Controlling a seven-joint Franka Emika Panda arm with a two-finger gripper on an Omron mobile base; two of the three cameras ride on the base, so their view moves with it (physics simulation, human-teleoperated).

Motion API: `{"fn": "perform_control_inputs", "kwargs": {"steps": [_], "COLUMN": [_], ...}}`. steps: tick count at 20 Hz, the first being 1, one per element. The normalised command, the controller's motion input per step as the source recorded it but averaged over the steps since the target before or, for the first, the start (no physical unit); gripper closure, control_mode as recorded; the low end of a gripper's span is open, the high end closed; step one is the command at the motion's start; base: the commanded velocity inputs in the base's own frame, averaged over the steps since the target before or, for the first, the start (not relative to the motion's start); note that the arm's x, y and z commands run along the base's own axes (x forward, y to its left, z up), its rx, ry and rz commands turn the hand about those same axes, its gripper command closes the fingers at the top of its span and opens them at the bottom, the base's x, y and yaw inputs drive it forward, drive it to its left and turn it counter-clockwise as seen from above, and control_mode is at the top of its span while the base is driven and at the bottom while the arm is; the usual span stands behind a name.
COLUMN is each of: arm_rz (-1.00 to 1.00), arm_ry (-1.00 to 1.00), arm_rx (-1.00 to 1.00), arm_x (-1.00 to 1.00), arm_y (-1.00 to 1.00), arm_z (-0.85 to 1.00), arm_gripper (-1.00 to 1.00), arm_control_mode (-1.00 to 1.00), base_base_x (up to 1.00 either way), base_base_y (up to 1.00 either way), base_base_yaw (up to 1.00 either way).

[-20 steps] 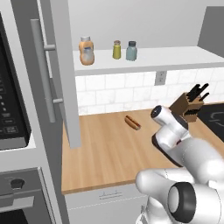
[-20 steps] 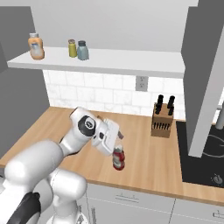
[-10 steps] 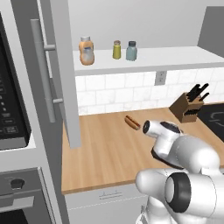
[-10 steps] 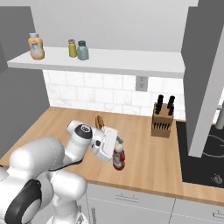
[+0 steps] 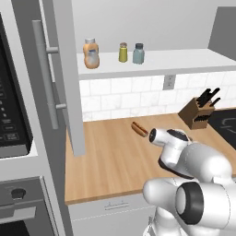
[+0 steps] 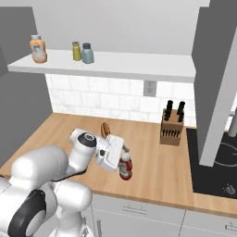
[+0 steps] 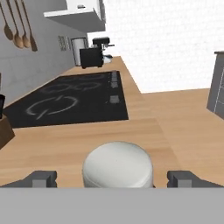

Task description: Put the shaker and condiment bottle from the counter next to their counterparts in the cabinet.

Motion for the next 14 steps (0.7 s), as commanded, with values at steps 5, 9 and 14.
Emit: {"fn": "perform_control_inputs", "kwargs": {"steps": [5,9,14], "arm_rz": [-0.01,0.00,0.00], "arm_ry": [-0.01,0.00,0.00], "arm_rx": [0.00,0.00,0.03], "arm_x": [-0.19,-0.01,-0.01], "arm_y": [0.00,0.00,0.00], "arm_z": [-0.18,-0.23,-0.11], "arm_gripper": [-1.00,1.00,1.00], "arm_control_mode": [-1.00,-1.00,-1.00], "base_base_x": [0.00,0.00,0.00], "base_base_y": [0.00,0.00,0.00], "base_base_yaw": [0.00,0.00,0.00]}}
